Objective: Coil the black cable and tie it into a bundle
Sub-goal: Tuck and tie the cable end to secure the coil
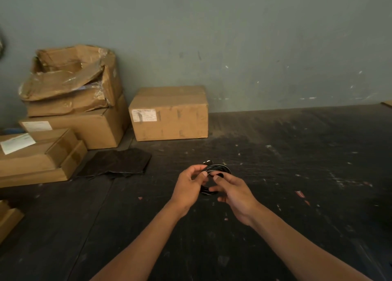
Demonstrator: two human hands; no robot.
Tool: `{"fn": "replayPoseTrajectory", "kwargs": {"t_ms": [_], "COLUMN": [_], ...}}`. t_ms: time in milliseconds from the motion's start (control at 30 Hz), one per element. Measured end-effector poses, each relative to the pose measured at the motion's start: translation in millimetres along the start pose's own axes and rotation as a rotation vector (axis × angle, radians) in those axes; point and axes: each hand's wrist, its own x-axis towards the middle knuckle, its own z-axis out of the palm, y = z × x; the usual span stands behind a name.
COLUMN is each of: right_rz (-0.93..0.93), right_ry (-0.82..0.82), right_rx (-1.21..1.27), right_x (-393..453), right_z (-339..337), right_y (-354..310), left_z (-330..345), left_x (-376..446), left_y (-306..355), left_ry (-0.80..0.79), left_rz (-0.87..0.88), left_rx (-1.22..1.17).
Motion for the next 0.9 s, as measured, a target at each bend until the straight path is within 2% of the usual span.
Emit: {"fn": "replayPoseTrajectory", "kwargs": {"t_ms": [100, 267, 333, 533, 633, 767, 900], "right_rz": [-0.097, -0.4, -0.503, -0.575, -0.577, -0.662, -0.582], "right_ry": [0.011, 0.175, 0.19, 0.127, 0.11, 0.17, 0.181], "right_rx": [-0.112, -0.535, -0.678, -0.989, -1.076, -1.069, -0.976], "right_x": [-1, -1, -1, -3, -4, 2, 11], "right_z": [-3, -10, -13, -19, -19, -17, -19], "right_y": [3, 10, 9, 2, -7, -18, -23], "left_z": [1, 5, 6, 5, 2, 1, 1], "left_x": [0, -1, -1, -2, -4, -8, -8], "left_y": [1, -1, -1, 4, 6, 8, 8], "left_ry": [0.021, 0.039, 0.041, 0.058, 0.044, 0.0, -0.032], "left_rz": [-0.013, -0.02, -0.026, -0.015, -0.004, 0.032, 0.08], "left_rx": [-0.058, -0.067, -0.078, -0.106, -0.083, -0.006, 0.085]}}
